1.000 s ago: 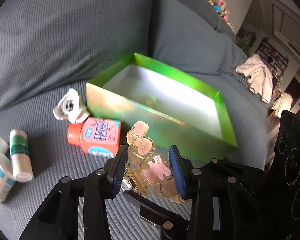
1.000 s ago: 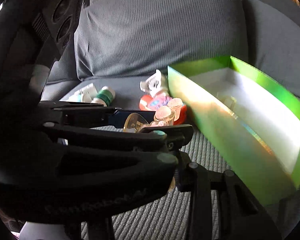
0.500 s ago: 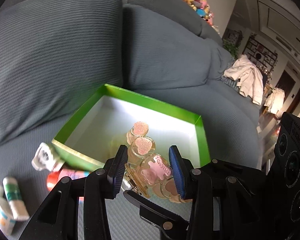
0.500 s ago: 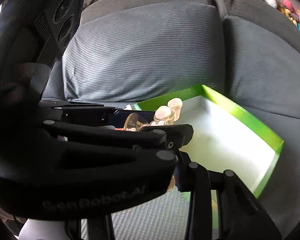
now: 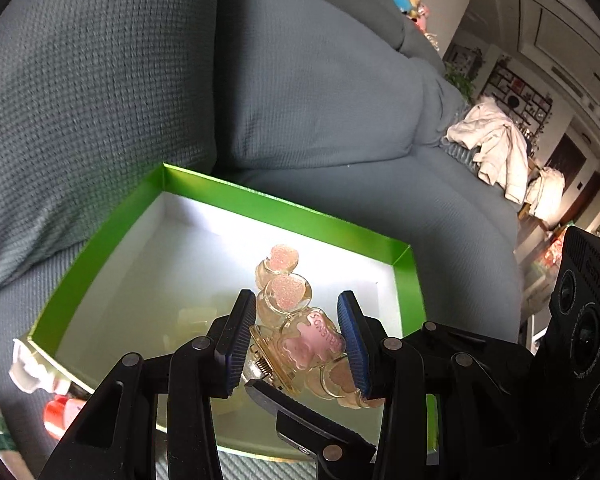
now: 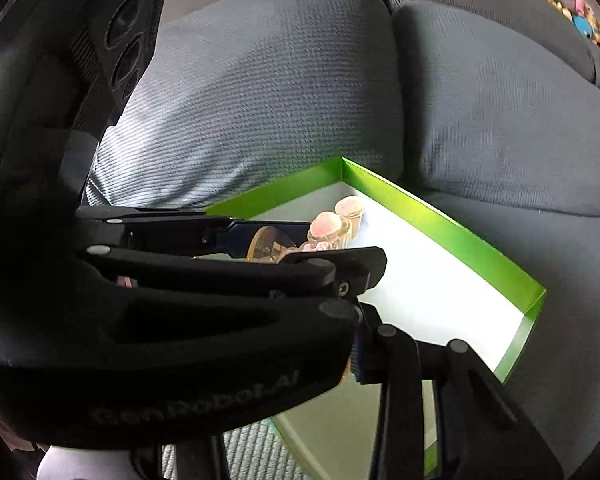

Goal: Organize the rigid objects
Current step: 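Carry the heart clips into the green box and open the right gripper, then withdraw the right tool and move toward the white pill bottles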

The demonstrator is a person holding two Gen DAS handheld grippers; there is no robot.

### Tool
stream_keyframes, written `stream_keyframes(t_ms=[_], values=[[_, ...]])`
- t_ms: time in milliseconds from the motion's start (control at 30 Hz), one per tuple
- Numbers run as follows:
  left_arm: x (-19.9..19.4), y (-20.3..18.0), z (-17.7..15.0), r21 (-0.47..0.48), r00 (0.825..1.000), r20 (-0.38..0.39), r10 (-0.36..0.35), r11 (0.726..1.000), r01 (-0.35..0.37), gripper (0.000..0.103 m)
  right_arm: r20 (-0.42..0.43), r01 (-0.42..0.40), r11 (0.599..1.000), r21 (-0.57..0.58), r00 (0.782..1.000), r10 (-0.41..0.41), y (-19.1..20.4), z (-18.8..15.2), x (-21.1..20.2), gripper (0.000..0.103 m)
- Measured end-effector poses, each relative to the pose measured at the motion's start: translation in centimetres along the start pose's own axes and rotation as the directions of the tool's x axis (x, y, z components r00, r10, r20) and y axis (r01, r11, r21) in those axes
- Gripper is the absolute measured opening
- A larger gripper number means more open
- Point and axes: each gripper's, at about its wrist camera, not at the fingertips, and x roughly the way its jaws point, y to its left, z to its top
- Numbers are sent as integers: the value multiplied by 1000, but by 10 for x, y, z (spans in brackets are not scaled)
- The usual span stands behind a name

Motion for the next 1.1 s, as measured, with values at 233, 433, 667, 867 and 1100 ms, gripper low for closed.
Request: stream_keyframes(t_ms=[233, 433, 667, 867, 1100], values=[[17, 3, -6, -14, 999, -38, 21, 1000, -21, 43, -53, 13, 1000, 16, 999, -13, -4, 5, 23, 38], [14, 4, -8, -17, 994, -49, 96, 995, -97, 93, -91, 131, 991, 23, 988, -129, -3, 12, 29, 61], [-22, -6, -13, 27, 985, 45, 164, 986, -165, 94, -35, 199, 977, 82, 980, -197, -11, 3, -5, 96], [-57, -10, -24, 42, 960, 127, 250, 966, -257, 100, -13, 237, 970, 60, 971, -237, 0, -3, -22, 102], [-101, 2, -51, 17, 927, 172, 333, 940, -340, 101, 17, 224, 974, 35, 974, -225, 25, -10, -49, 102]])
